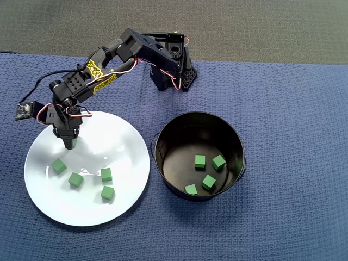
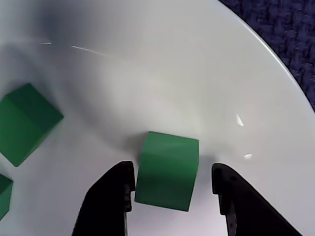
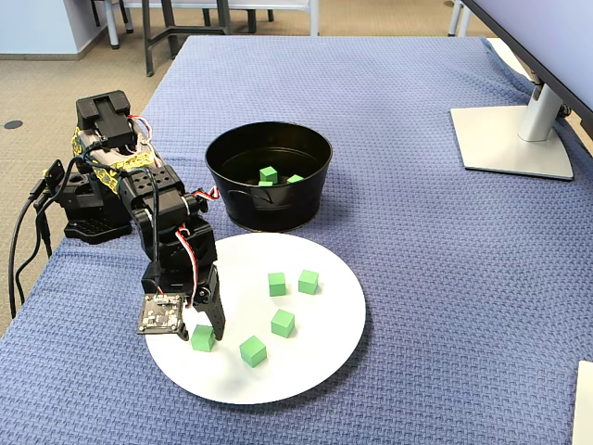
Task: Pick up the green cubes from the white plate and place them in the black recipient
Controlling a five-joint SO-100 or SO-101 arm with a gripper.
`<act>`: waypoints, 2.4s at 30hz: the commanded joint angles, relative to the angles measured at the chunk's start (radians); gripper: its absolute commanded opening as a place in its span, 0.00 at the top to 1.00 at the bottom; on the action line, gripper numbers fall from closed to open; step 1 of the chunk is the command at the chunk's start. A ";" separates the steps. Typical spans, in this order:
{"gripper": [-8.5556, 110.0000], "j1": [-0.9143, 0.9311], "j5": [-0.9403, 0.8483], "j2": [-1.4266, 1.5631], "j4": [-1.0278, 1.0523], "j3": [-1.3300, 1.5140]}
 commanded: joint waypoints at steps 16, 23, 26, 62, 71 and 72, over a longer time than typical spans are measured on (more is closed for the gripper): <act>0.93 -0.009 0.264 0.307 -0.003 0.067; 0.93 -0.158 0.575 0.724 0.138 0.196; 0.93 -0.316 0.644 0.893 0.227 0.247; 0.76 -0.419 0.555 0.974 -0.043 0.520; 0.77 -0.304 0.405 0.552 -0.144 0.420; 0.78 -0.305 0.403 0.528 -0.127 0.397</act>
